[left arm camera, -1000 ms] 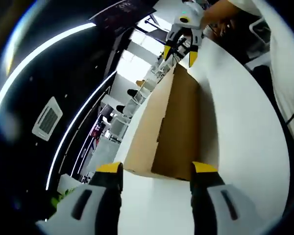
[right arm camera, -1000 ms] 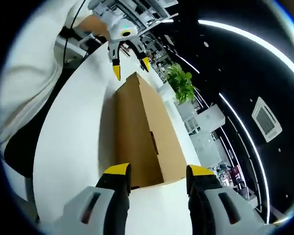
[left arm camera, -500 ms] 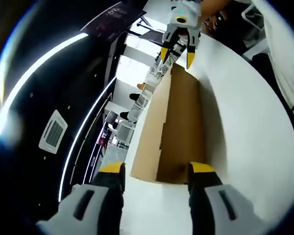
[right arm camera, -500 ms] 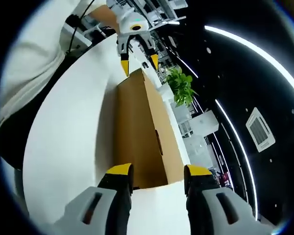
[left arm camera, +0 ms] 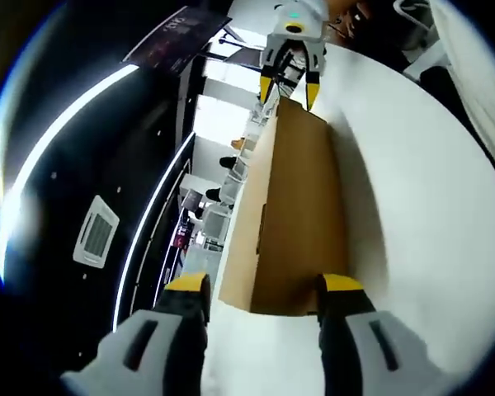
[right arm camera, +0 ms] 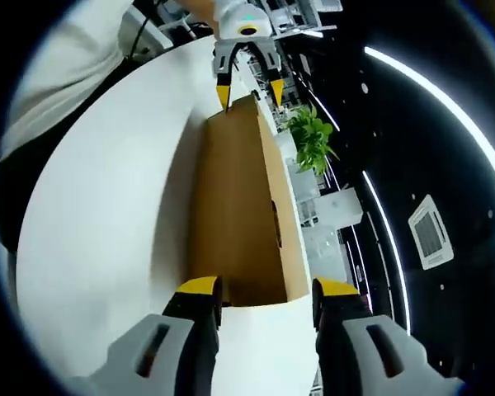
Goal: Operate the shoe box by opening the lid, removing the specified soft item, and placing it in the target area until the item is outside and the box remains undamaged.
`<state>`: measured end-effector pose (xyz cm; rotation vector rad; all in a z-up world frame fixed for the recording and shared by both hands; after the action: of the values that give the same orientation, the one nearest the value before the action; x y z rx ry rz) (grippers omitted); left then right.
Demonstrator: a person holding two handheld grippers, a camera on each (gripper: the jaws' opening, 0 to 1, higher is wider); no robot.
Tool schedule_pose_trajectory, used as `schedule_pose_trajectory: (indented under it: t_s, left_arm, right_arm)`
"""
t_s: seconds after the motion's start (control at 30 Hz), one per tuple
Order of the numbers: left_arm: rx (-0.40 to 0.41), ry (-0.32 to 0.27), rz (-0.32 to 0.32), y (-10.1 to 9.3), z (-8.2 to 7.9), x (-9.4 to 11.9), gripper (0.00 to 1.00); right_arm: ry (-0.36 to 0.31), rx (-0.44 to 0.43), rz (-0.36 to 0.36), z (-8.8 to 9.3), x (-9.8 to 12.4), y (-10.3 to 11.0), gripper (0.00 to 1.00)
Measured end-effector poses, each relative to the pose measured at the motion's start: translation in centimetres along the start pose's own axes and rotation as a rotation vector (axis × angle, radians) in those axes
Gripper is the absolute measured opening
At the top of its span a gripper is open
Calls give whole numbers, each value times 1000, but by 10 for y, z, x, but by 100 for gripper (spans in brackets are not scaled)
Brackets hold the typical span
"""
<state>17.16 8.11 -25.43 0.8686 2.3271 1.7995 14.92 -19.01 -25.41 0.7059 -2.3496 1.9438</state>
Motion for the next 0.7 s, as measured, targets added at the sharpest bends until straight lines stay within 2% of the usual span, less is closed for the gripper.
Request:
schedule_pose_trajectory:
  t_s: [0.1,0.23,0.47,0.53,0.7]
  left_arm:
    - [-10,7,-14,-3,0,0,53]
    - [28,33,-26,-2,0,3,52]
    - [1,81,-19,-10,3,5,52]
    - [0,108,-15,-12,5,6,49]
    - [15,105,-42,-9,7,8,48]
  right_arm:
    - [33,14,21,5,-2,0,47]
    - [41,9,14,8,-4,3,51]
    - [40,-4,29,5,-4,-1,48]
    - [51,-14,29,4,-4,0,47]
    - [69,-16,43,5,-4,0,47]
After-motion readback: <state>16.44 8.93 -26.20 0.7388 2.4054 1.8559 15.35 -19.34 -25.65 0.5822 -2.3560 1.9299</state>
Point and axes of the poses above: the point that each gripper's makers call its tool centre point, and the gripper's own axes: x roughly backward along the fingers, y roughly to its left, z roughly out of its underside, the point moved 2 cm from there along x, roughly backward along the fingers, and after that the axes turned 7 degrees about y, right-handed, at the moved point
